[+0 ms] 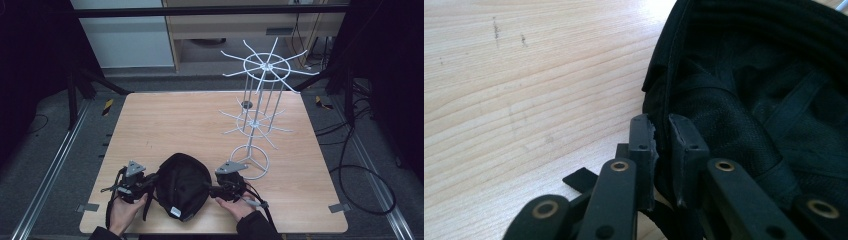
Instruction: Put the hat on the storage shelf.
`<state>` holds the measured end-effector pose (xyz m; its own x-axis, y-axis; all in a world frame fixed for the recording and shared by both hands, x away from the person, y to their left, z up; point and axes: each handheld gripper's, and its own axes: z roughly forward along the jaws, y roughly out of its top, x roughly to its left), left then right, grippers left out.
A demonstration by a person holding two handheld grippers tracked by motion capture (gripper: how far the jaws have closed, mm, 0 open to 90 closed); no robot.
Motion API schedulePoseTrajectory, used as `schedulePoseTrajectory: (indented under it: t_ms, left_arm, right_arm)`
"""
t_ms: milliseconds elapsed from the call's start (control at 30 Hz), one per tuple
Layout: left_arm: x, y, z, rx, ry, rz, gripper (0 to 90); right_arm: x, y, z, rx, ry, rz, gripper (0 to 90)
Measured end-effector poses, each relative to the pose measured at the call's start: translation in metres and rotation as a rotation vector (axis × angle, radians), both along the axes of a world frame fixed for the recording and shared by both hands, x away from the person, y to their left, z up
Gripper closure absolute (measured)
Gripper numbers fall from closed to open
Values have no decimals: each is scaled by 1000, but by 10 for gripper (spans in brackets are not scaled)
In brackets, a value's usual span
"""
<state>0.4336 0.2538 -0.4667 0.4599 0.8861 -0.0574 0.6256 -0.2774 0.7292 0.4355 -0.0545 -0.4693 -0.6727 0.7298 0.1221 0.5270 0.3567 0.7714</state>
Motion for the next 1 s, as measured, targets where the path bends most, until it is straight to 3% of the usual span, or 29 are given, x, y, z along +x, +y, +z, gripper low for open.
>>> schedulePoseTrajectory:
  t_ms: [467, 767, 867, 933, 967, 1000]
  left_arm:
    - [-1, 0, -1, -1, 6, -10, 823]
    - [-3, 0, -1, -10, 13, -19, 820]
    - [-3, -2, -1, -17, 15, -26, 817]
    - [-3, -4, -2, -16, 19, -31, 815]
    - [-3, -6, -3, -13, 23, -37, 813]
    - [-3, -6, -3, -13, 23, -37, 813]
  right_arm:
    - [5, 10, -16, -22, 61, 6, 566]
    - [6, 7, -16, -7, 82, -18, 791]
    - [5, 3, -10, 14, 53, -23, 816]
    - [2, 0, 1, 45, 0, -18, 825]
    - [-1, -3, 11, 70, -48, -8, 828]
    - [-1, -3, 11, 70, -48, -8, 828]
